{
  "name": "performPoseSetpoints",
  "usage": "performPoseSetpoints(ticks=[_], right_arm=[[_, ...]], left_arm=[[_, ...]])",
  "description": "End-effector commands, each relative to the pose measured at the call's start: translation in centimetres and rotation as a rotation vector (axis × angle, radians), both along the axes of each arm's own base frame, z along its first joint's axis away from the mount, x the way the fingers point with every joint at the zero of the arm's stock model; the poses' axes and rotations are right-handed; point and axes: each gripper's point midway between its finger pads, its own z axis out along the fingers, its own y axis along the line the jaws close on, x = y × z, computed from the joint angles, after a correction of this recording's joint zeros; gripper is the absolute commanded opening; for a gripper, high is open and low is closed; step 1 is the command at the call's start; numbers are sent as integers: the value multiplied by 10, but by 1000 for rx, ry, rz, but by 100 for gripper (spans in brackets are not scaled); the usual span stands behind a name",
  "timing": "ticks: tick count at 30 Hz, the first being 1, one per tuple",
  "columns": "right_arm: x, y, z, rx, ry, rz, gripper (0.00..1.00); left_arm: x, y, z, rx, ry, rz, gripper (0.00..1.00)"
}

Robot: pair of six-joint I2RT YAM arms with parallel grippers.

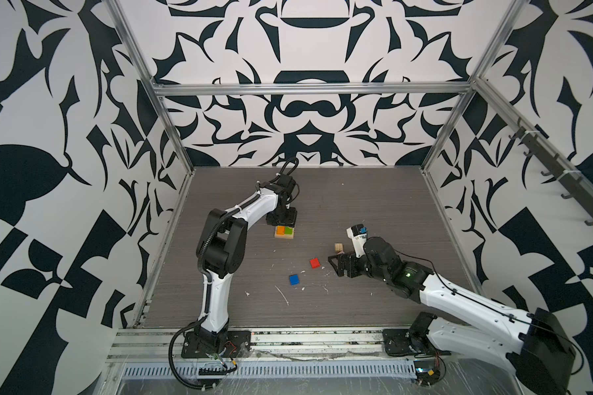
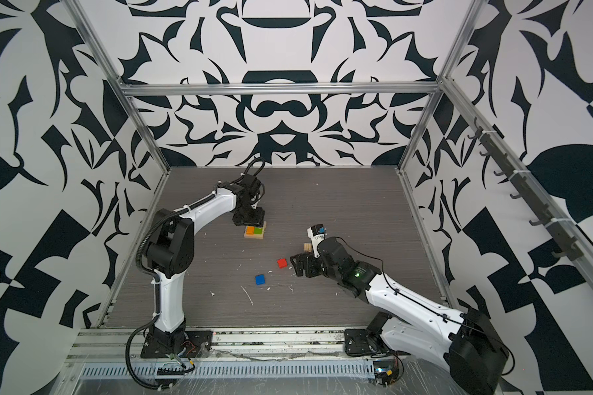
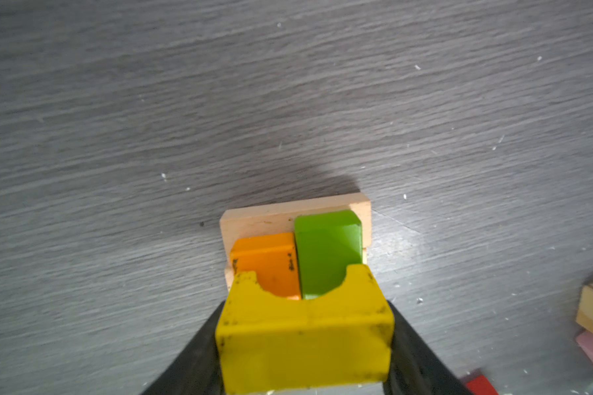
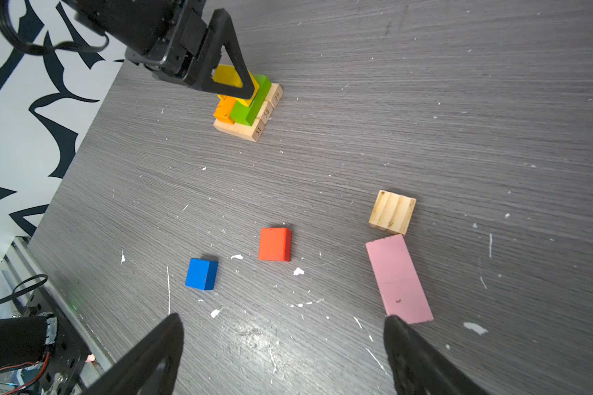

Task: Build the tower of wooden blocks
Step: 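Carry the yellow arch block over the orange and green blocks with the left gripper, then lower the yellow arch block onto the orange and green blocks and open the left gripper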

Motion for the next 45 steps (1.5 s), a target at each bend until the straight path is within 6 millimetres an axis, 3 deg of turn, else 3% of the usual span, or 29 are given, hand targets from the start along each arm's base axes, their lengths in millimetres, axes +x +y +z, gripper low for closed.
performPoseSetpoints(ticks=[1, 13, 28, 34, 40, 45], right_arm=[[6, 5, 18, 25, -51, 0, 95], [6, 5, 17, 28, -48, -1, 95], [6, 7, 17, 31, -46, 3, 94], [6, 7, 19, 37, -49, 3, 94], [7, 7, 20, 36, -53, 3, 94], [7, 8, 20, 35, -50, 5, 94]], left_arm=[[-3, 1, -1, 3, 35, -7, 42], [-5, 1, -3, 1, 46, -2, 47], [-5, 2, -4, 6, 49, -1, 67], [-5, 2, -4, 7, 46, 0, 80], [-3, 2, -2, 5, 42, 0, 84], [-4, 2, 3, 1, 35, 1, 98]])
